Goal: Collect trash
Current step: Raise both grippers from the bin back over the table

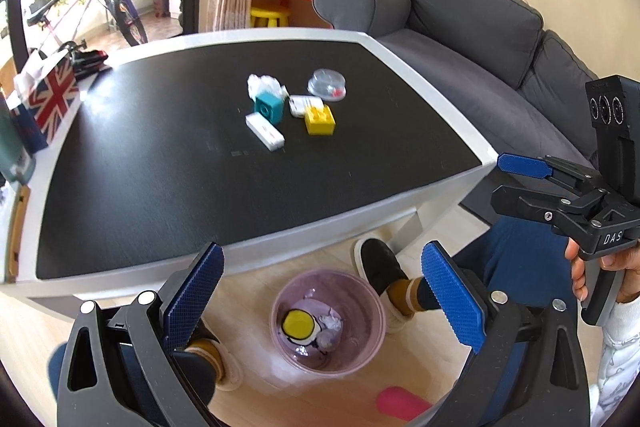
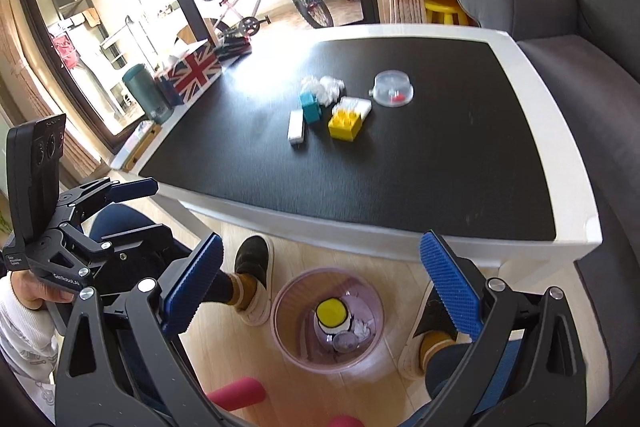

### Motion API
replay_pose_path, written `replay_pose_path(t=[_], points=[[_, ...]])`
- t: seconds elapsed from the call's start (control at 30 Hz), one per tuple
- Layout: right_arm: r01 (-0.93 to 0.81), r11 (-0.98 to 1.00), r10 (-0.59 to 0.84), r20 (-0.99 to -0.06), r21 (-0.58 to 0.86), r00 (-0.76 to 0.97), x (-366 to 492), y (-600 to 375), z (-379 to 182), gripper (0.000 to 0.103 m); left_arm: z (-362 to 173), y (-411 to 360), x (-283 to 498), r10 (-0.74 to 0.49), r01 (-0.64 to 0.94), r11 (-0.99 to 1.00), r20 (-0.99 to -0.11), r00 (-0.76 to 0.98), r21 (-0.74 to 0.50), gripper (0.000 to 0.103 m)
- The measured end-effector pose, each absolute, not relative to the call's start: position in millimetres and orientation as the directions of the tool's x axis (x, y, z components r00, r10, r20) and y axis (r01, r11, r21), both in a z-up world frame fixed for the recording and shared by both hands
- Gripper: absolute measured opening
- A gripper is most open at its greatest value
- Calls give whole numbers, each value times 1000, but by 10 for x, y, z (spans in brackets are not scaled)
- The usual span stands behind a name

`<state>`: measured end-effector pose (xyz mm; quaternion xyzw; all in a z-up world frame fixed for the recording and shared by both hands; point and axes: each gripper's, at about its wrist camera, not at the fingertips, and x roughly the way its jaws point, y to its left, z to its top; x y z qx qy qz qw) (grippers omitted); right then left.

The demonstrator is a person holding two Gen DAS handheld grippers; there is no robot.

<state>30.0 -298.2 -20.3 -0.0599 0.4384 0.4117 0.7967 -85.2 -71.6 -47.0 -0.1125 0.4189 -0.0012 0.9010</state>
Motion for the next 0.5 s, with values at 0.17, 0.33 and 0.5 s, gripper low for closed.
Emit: replay_pose_path(t=[0.17, 0.33, 0.5], points=[[-713, 651, 608, -741, 260, 285, 447, -2896, -68, 97, -350, -593, -740, -81, -104, 975, -748, 659, -197, 95], [-717, 648, 607, -743, 256, 283, 630, -2783, -13, 97, -295, -474, -603, -69, -113, 975, -748, 660, -190, 95], [-722, 648, 592, -757, 242, 278, 826, -2636, -20, 97, -283, -336, -434, -61, -124, 974, -752, 656, -187, 95]])
